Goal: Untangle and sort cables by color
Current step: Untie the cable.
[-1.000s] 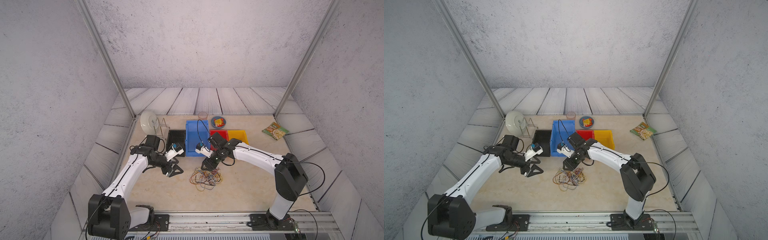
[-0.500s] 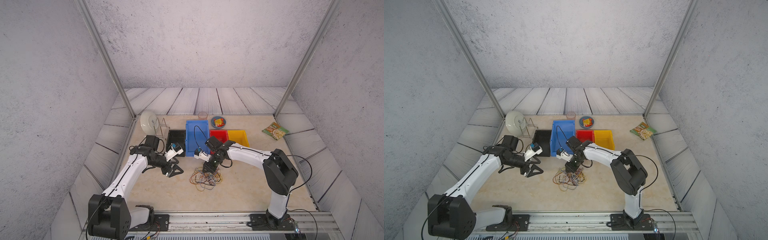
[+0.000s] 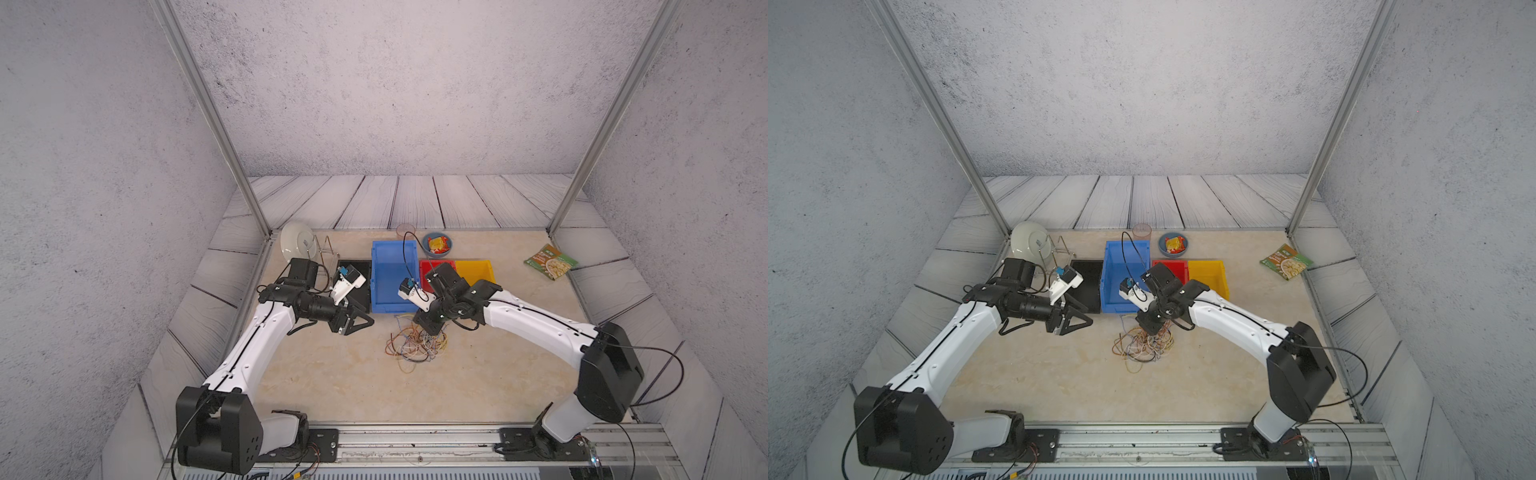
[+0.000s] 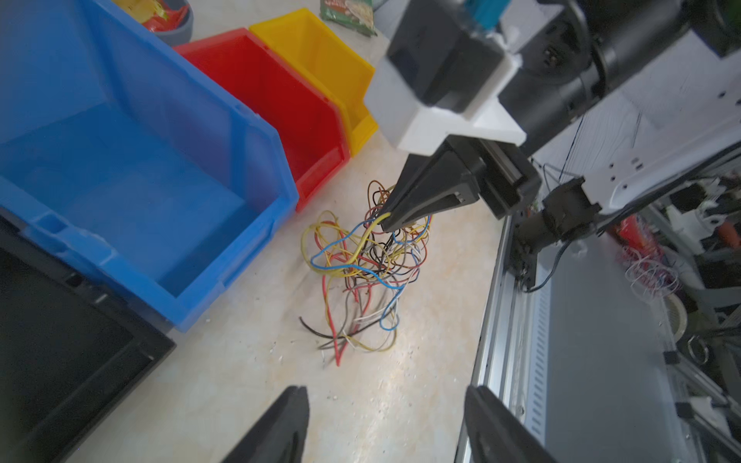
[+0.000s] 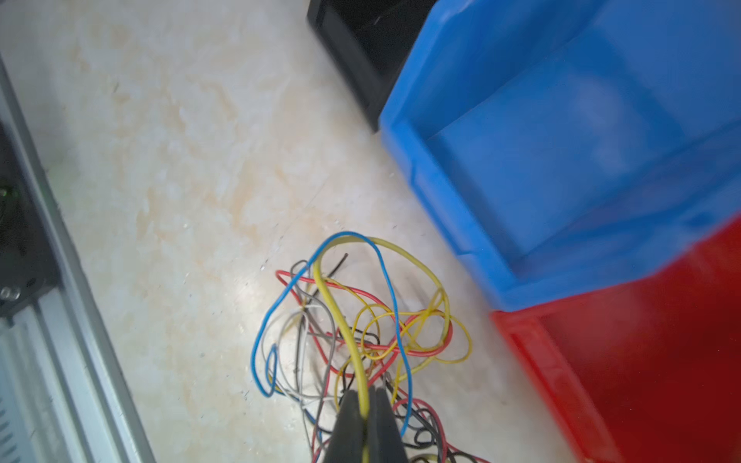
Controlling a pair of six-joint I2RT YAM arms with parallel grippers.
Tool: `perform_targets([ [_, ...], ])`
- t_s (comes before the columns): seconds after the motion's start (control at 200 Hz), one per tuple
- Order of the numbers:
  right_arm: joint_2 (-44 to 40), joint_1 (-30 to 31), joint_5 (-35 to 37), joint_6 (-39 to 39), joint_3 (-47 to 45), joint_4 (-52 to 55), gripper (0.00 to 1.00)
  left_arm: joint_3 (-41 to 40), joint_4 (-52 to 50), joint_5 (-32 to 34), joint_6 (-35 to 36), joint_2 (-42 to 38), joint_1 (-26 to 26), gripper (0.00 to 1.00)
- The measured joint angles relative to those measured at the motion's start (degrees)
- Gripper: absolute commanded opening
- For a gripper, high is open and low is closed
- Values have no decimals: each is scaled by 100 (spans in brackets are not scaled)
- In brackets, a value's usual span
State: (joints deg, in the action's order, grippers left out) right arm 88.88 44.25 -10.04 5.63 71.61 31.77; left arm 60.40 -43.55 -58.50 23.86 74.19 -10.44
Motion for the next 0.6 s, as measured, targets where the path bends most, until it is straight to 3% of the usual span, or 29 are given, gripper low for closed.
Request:
perform_targets([
  [0.275,-601,-7,898,-1386,-142,-595,0,2,1196,-98,-1318,562,-929,75],
  [0.6,-879,-4,1021,-2000,-297,-669,0,-101,1965,850,-1578,1141,-955,87],
])
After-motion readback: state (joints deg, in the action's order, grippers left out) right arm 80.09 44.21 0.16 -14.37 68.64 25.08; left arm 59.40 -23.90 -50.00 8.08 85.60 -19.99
